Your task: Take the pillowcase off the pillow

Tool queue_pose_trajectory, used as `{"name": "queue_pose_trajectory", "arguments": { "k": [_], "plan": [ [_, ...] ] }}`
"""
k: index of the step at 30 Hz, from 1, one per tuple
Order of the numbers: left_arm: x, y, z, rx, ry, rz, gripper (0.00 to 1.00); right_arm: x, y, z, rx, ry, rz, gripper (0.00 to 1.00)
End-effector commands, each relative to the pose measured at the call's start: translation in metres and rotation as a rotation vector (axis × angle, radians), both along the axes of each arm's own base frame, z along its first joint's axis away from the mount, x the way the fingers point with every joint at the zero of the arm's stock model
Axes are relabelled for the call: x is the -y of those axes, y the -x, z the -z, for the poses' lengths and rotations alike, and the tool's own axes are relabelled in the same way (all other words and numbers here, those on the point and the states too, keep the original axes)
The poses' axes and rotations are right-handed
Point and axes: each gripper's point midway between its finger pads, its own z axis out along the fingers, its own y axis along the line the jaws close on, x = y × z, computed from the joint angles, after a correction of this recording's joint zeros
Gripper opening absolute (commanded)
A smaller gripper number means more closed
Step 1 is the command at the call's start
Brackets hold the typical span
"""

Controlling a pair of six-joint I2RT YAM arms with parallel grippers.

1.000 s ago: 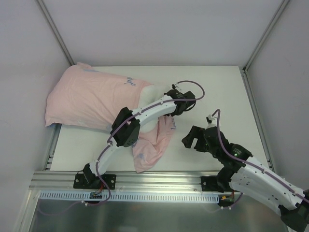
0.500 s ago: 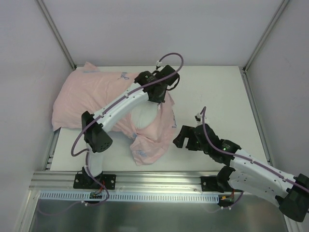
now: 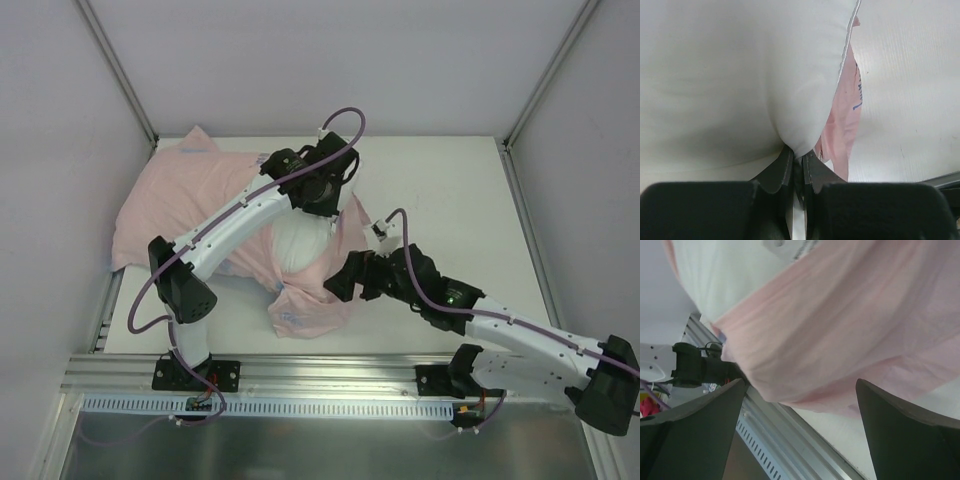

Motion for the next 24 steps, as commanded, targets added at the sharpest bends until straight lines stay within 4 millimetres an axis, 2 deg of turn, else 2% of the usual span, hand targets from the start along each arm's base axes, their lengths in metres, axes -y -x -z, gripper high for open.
{"name": "queue_pose_trajectory", "arguments": {
  "k": [1, 3, 5, 8, 9, 11, 12, 15, 19, 24],
  "plan": [
    [0.014, -0.011, -0.035, 0.066, 0.142, -0.005, 0.00, -0.042, 0.015, -0.034, 0.088, -0.105, -0.170, 0.99],
    [0.016, -0.013, -0.039, 0.069, 0.156, -0.003, 0.00, -0.051, 0.019, -0.026, 0.094, -0.074, -0.182, 0.98],
    [0.017, -0.014, -0.043, 0.068, 0.173, 0.003, 0.00, -0.060, 0.015, -0.012, 0.075, -0.031, -0.177, 0.94],
    [0.017, -0.016, -0.047, 0.073, 0.183, 0.004, 0.00, -0.070, 0.012, 0.000, 0.075, 0.006, -0.162, 0.73],
    [0.017, -0.017, -0.048, 0.075, 0.185, 0.002, 0.00, -0.072, 0.013, 0.001, 0.073, 0.009, -0.161, 0.60],
    [0.015, -0.021, -0.053, 0.087, 0.195, -0.008, 0.00, -0.073, 0.012, 0.008, 0.069, 0.028, -0.143, 0.47],
    [0.013, -0.023, -0.056, 0.092, 0.200, -0.012, 0.00, -0.073, 0.012, 0.011, 0.065, 0.034, -0.136, 0.29],
    [0.010, -0.030, -0.060, 0.096, 0.221, -0.043, 0.00, -0.070, 0.012, 0.023, 0.041, 0.046, -0.092, 0.02],
    [-0.002, -0.049, -0.066, 0.109, 0.250, -0.128, 0.00, -0.062, 0.019, 0.039, 0.012, 0.059, -0.055, 0.01],
    [-0.025, -0.081, -0.062, 0.097, 0.289, -0.272, 0.00, -0.048, 0.046, 0.065, -0.051, 0.074, -0.040, 0.01]
  ]
}}
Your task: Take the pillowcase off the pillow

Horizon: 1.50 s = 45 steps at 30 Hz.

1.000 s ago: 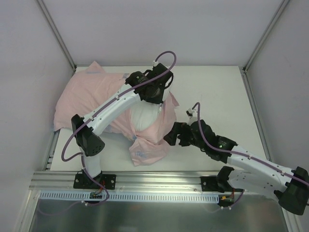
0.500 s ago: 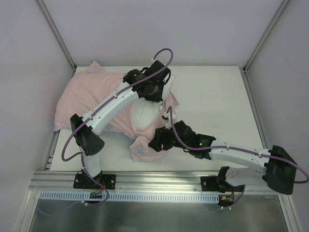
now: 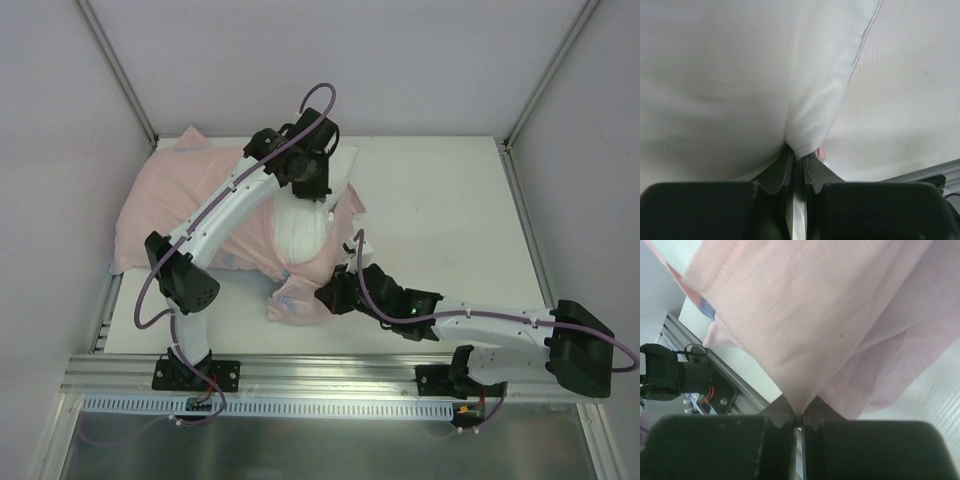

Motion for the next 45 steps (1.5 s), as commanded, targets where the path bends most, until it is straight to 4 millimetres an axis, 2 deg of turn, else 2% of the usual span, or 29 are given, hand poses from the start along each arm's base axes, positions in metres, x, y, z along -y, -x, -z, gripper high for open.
{"name": "queue_pose_trajectory", "arguments": {
  "k": [1, 5, 8, 12, 15, 17, 19, 22, 26, 31, 33, 35, 36, 37, 38, 39, 41, 42, 43, 45],
  "plan": [
    [-0.014, -0.055, -0.043, 0.151, 0.133, -0.176, 0.00, 0.013, 0.031, 0.027, -0.078, 0.031, -0.007, 0.01],
    [-0.020, -0.072, -0.034, 0.142, 0.127, -0.217, 0.00, 0.022, 0.050, 0.041, -0.110, 0.072, -0.002, 0.01],
    [-0.027, -0.082, -0.028, 0.131, 0.122, -0.242, 0.00, 0.030, 0.057, 0.046, -0.118, 0.093, 0.018, 0.01],
    [-0.031, -0.084, -0.023, 0.119, 0.119, -0.254, 0.00, 0.035, 0.062, 0.045, -0.103, 0.109, 0.032, 0.01],
    [-0.034, -0.086, -0.026, 0.125, 0.126, -0.265, 0.00, 0.040, 0.059, 0.045, -0.097, 0.096, 0.065, 0.01],
    [-0.038, -0.090, -0.031, 0.133, 0.141, -0.274, 0.00, 0.044, 0.062, 0.049, -0.112, 0.083, 0.082, 0.01],
    [-0.043, -0.093, -0.045, 0.157, 0.167, -0.288, 0.00, 0.046, 0.065, 0.049, -0.125, 0.065, 0.098, 0.01],
    [-0.060, -0.103, -0.064, 0.182, 0.220, -0.334, 0.00, 0.056, 0.071, 0.062, -0.141, 0.088, 0.113, 0.01],
    [-0.075, -0.108, -0.082, 0.204, 0.272, -0.357, 0.00, 0.058, 0.074, 0.069, -0.148, 0.105, 0.123, 0.01],
    [-0.082, -0.095, -0.104, 0.244, 0.288, -0.332, 0.00, 0.053, 0.073, 0.073, -0.133, 0.126, 0.123, 0.01],
    [-0.079, -0.090, -0.108, 0.241, 0.308, -0.317, 0.00, 0.050, 0.070, 0.075, -0.115, 0.157, 0.120, 0.01],
    [-0.069, -0.080, -0.110, 0.210, 0.355, -0.271, 0.00, 0.046, 0.067, 0.078, -0.113, 0.187, 0.106, 0.01],
    [-0.063, -0.076, -0.110, 0.202, 0.364, -0.255, 0.00, 0.038, 0.062, 0.074, -0.135, 0.199, 0.059, 0.04],
    [-0.056, -0.069, -0.112, 0.192, 0.387, -0.226, 0.00, 0.036, 0.059, 0.086, -0.164, 0.255, 0.029, 0.20],
    [-0.052, -0.068, -0.105, 0.179, 0.384, -0.218, 0.00, 0.032, 0.058, 0.088, -0.196, 0.269, -0.002, 0.31],
    [-0.047, -0.062, -0.106, 0.179, 0.388, -0.202, 0.00, 0.038, 0.050, 0.092, -0.244, 0.304, -0.010, 0.53],
    [-0.044, -0.058, -0.099, 0.163, 0.379, -0.189, 0.00, 0.046, 0.042, 0.084, -0.239, 0.280, 0.004, 0.72],
    [-0.045, -0.055, -0.100, 0.166, 0.380, -0.186, 0.00, 0.054, 0.032, 0.078, -0.223, 0.257, 0.037, 0.82],
    [-0.045, -0.053, -0.093, 0.155, 0.362, -0.185, 0.00, 0.064, 0.028, 0.062, -0.178, 0.206, 0.042, 0.85],
    [-0.043, -0.051, -0.090, 0.153, 0.364, -0.176, 0.00, 0.090, 0.014, 0.048, -0.127, 0.205, 0.117, 0.90]
  ]
}}
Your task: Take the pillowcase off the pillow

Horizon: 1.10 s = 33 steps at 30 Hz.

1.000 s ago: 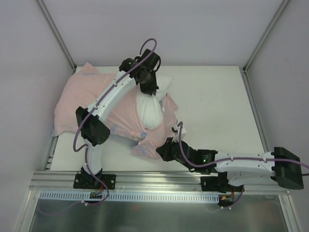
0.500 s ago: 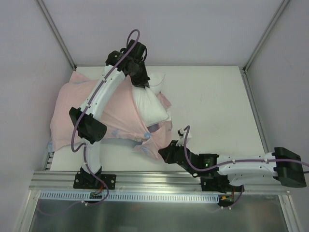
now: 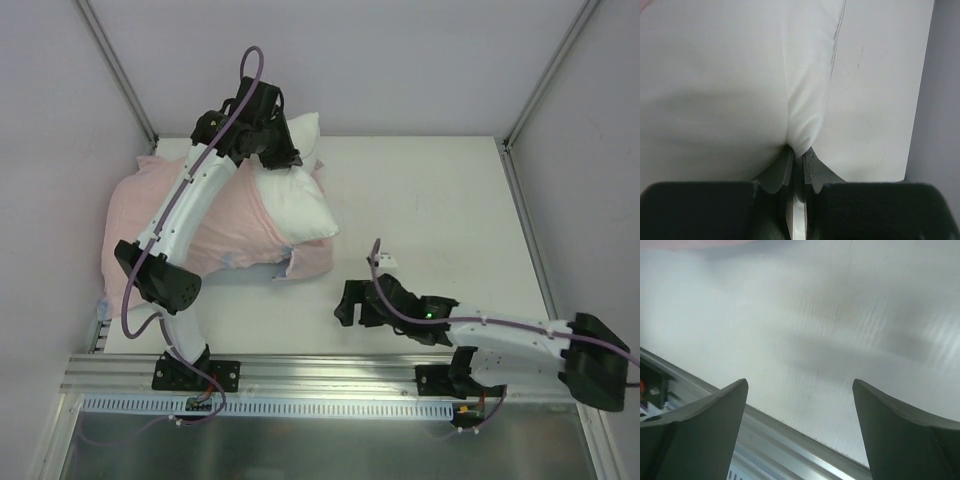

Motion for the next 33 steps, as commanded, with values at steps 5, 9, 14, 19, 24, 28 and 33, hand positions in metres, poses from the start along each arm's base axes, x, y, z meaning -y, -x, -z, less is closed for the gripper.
{"name": "queue_pose_trajectory", "arguments": {
  "k": [5, 9, 14, 19, 24, 28, 33],
  "plan": [
    [0.047, 0.016, -0.013, 0.089, 0.054, 0.129, 0.00, 0.080, -0.028, -0.102, 0.262, -0.116, 0.101, 0.94],
    [0.112, 0.036, 0.027, 0.018, 0.024, 0.269, 0.00, 0.121, -0.036, -0.143, 0.383, -0.129, 0.219, 0.95],
    [0.162, 0.051, 0.039, -0.030, 0.086, 0.447, 0.46, 0.169, -0.033, -0.154, 0.416, -0.047, 0.350, 0.96],
    [0.157, 0.064, -0.003, 0.070, 0.112, 0.497, 0.99, 0.172, -0.034, -0.148, 0.398, 0.015, 0.331, 0.97],
    [0.110, 0.077, -0.038, 0.185, 0.056, 0.430, 0.98, 0.149, -0.047, -0.145, 0.316, 0.106, 0.193, 0.96],
    [0.027, 0.073, -0.045, 0.238, -0.057, 0.221, 0.98, 0.121, -0.067, -0.155, 0.281, -0.055, 0.130, 0.96],
    [-0.081, 0.074, 0.025, 0.106, -0.237, -0.057, 0.98, 0.085, -0.082, -0.152, 0.174, -0.197, 0.013, 0.96]
  ]
}}
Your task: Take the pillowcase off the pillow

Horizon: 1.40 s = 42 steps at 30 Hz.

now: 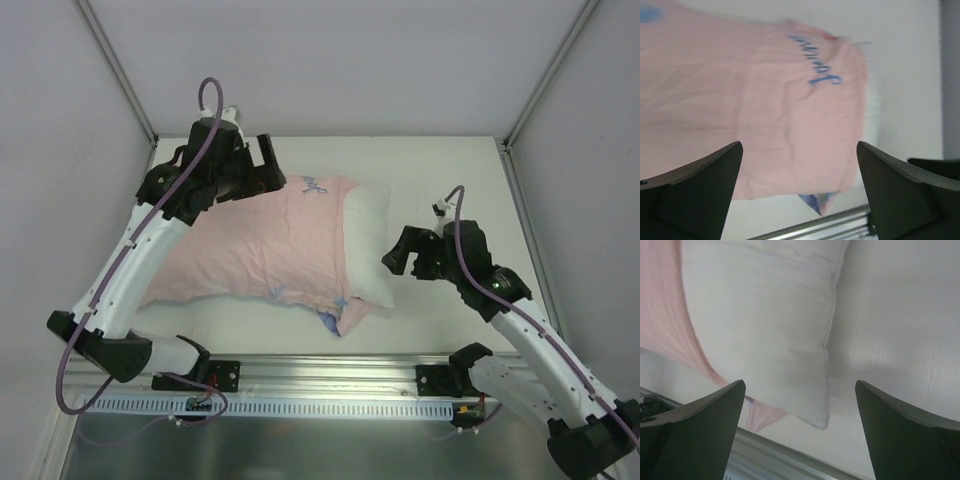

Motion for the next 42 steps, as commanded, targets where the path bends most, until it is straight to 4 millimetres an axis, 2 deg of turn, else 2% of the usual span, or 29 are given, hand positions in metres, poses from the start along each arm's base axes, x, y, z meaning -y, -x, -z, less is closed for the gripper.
{"name": "queue_pose_trajectory", "arguments": {
  "k": [1, 2, 3, 4, 5, 6, 8, 9, 10, 12, 13, 14, 15, 16, 17, 18, 19, 20, 21, 22, 23, 24, 26, 27, 31, 36, 39, 40, 42],
  "plan": [
    [-0.075, 0.003, 0.058, -0.079, -0.184, -0.260, 0.98, -0.051, -0.008, -0.015, -0.015, -0.158, -0.221, 0.96],
    [-0.087, 0.014, 0.088, -0.137, -0.229, -0.289, 0.99, -0.059, -0.008, -0.012, -0.031, -0.177, -0.248, 0.96],
    [-0.094, 0.022, 0.095, -0.146, -0.233, -0.317, 0.99, -0.071, -0.011, -0.015, -0.032, -0.233, -0.284, 0.96],
    [-0.098, 0.027, 0.106, -0.170, -0.235, -0.344, 0.99, -0.079, -0.012, -0.001, -0.076, -0.249, -0.306, 0.96],
    [-0.105, 0.035, 0.132, -0.220, -0.278, -0.361, 0.99, -0.086, -0.013, 0.003, -0.089, -0.273, -0.326, 0.96],
    [-0.108, 0.038, 0.144, -0.248, -0.299, -0.370, 0.99, -0.095, -0.016, 0.002, -0.079, -0.294, -0.349, 0.96],
    [-0.106, 0.045, 0.168, -0.318, -0.315, -0.364, 0.98, -0.102, -0.022, 0.021, -0.118, -0.235, -0.348, 0.97],
    [-0.102, 0.043, 0.178, -0.343, -0.323, -0.355, 0.94, -0.103, -0.023, 0.030, -0.134, -0.186, -0.332, 1.00],
    [-0.099, 0.044, 0.185, -0.366, -0.320, -0.340, 0.77, -0.107, -0.029, 0.034, -0.148, -0.161, -0.334, 0.95],
    [-0.093, 0.041, 0.192, -0.384, -0.320, -0.325, 0.56, -0.110, -0.031, 0.035, -0.157, -0.155, -0.331, 0.69],
    [-0.092, 0.039, 0.192, -0.386, -0.315, -0.323, 0.26, -0.109, -0.036, 0.030, -0.148, -0.153, -0.307, 0.51],
    [-0.091, 0.038, 0.192, -0.382, -0.312, -0.325, 0.13, -0.098, -0.043, 0.025, -0.113, -0.125, -0.246, 0.10],
    [-0.091, 0.037, 0.188, -0.372, -0.306, -0.325, 0.04, -0.091, -0.047, 0.021, -0.092, -0.115, -0.203, 0.01],
    [-0.091, 0.035, 0.184, -0.358, -0.301, -0.328, 0.00, -0.083, -0.050, 0.014, -0.069, -0.109, -0.163, 0.01],
    [-0.092, 0.035, 0.180, -0.347, -0.297, -0.328, 0.00, -0.067, -0.058, 0.010, -0.039, -0.095, -0.083, 0.01],
    [-0.093, 0.034, 0.172, -0.320, -0.288, -0.332, 0.00, -0.055, -0.058, -0.011, 0.027, -0.113, -0.040, 0.01],
    [-0.094, 0.033, 0.166, -0.300, -0.281, -0.337, 0.00, -0.044, -0.060, -0.020, 0.063, -0.110, 0.006, 0.01],
    [-0.096, 0.032, 0.160, -0.283, -0.274, -0.341, 0.00, -0.019, -0.066, -0.025, 0.094, -0.075, 0.112, 0.01],
    [-0.098, 0.032, 0.151, -0.258, -0.261, -0.344, 0.00, -0.003, -0.062, -0.046, 0.157, -0.092, 0.160, 0.01],
    [-0.099, 0.031, 0.145, -0.240, -0.252, -0.347, 0.00, 0.009, -0.060, -0.054, 0.184, -0.086, 0.204, 0.01],
    [-0.101, 0.032, 0.137, -0.220, -0.239, -0.349, 0.00, 0.033, -0.059, -0.056, 0.198, -0.051, 0.292, 0.01],
    [-0.104, 0.030, 0.131, -0.207, -0.229, -0.356, 0.00, 0.048, -0.052, -0.075, 0.253, -0.067, 0.334, 0.01],
    [-0.108, 0.031, 0.120, -0.177, -0.206, -0.368, 0.00, 0.079, -0.044, -0.079, 0.265, -0.035, 0.439, 0.01],
    [-0.109, 0.030, 0.115, -0.167, -0.193, -0.373, 0.00, 0.087, -0.038, -0.089, 0.297, -0.041, 0.455, 0.01],
    [-0.111, 0.029, 0.105, -0.139, -0.176, -0.383, 0.00, 0.113, -0.027, -0.078, 0.247, 0.023, 0.529, 0.01],
    [-0.113, 0.026, 0.110, -0.161, -0.177, -0.379, 0.00, 0.125, -0.024, -0.060, 0.200, 0.042, 0.563, 0.01],
    [-0.113, 0.027, 0.121, -0.192, -0.184, -0.366, 0.67, 0.126, -0.025, -0.054, 0.179, 0.047, 0.555, 0.01],
    [-0.117, 0.028, 0.122, -0.196, -0.183, -0.380, 0.82, 0.126, -0.027, -0.052, 0.167, 0.054, 0.549, 0.01],
    [-0.123, 0.032, 0.132, -0.225, -0.175, -0.402, 0.86, 0.127, -0.029, -0.051, 0.160, 0.060, 0.549, 0.01]
  ]
}}
